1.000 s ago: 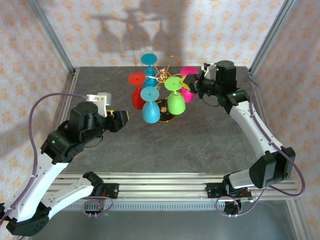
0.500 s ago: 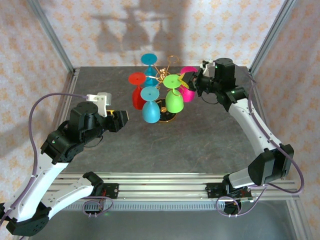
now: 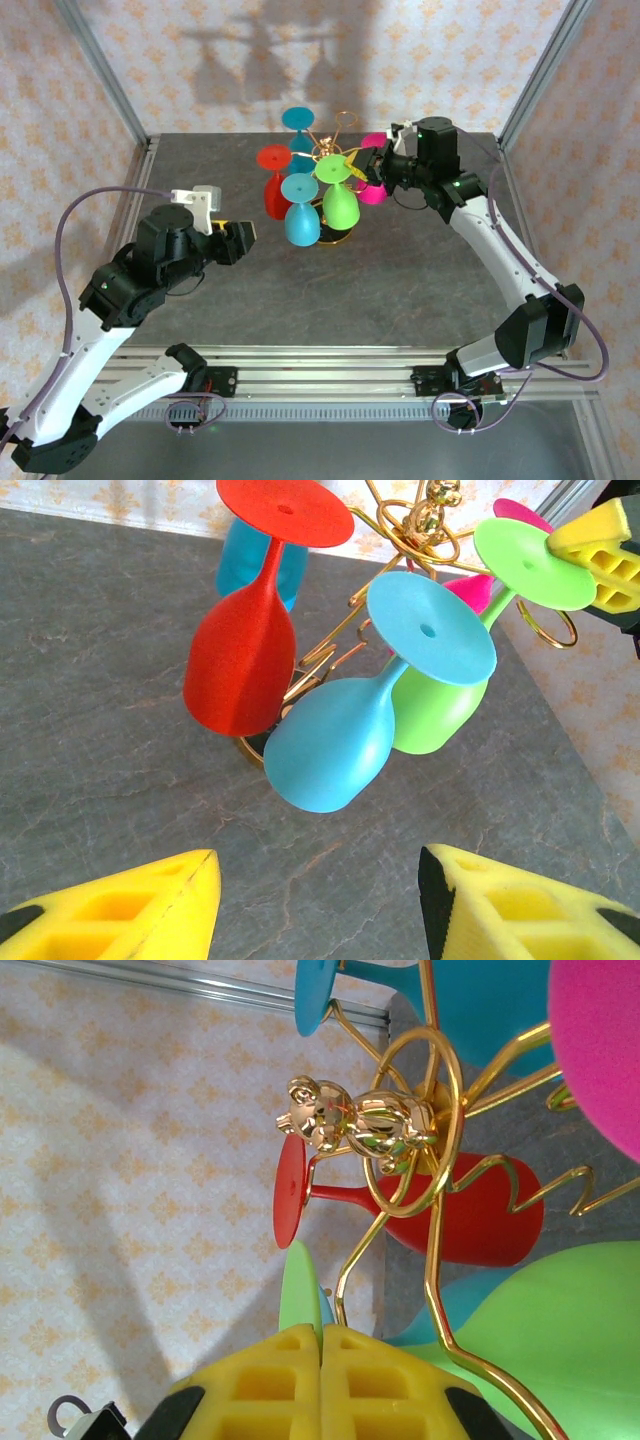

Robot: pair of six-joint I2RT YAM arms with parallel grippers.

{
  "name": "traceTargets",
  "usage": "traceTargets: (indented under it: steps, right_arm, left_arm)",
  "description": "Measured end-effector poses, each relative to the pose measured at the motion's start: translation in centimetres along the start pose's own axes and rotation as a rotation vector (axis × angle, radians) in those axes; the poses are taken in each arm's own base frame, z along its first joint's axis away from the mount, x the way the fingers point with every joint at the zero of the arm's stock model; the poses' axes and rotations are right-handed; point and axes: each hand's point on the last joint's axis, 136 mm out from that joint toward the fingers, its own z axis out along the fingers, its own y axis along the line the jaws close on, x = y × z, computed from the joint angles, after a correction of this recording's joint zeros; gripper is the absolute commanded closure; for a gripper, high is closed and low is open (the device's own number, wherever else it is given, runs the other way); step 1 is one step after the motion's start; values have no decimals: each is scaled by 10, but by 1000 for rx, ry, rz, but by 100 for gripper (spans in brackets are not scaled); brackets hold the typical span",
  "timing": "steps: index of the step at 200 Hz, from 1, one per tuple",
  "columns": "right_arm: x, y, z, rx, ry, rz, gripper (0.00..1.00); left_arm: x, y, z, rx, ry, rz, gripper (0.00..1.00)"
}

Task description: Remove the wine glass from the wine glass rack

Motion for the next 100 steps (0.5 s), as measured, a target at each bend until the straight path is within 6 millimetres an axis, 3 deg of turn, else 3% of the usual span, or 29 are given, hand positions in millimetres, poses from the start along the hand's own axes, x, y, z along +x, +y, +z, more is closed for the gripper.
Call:
traceTargets:
  steps: [68, 100]
  right_arm:
    - [14, 18, -23, -29, -13, -49, 100]
    - [20, 16, -28, -29, -9, -54, 100]
  left_arm:
    - [0, 0, -3, 3, -6, -15, 44]
    - [0, 0, -3, 3, -5, -33, 44]
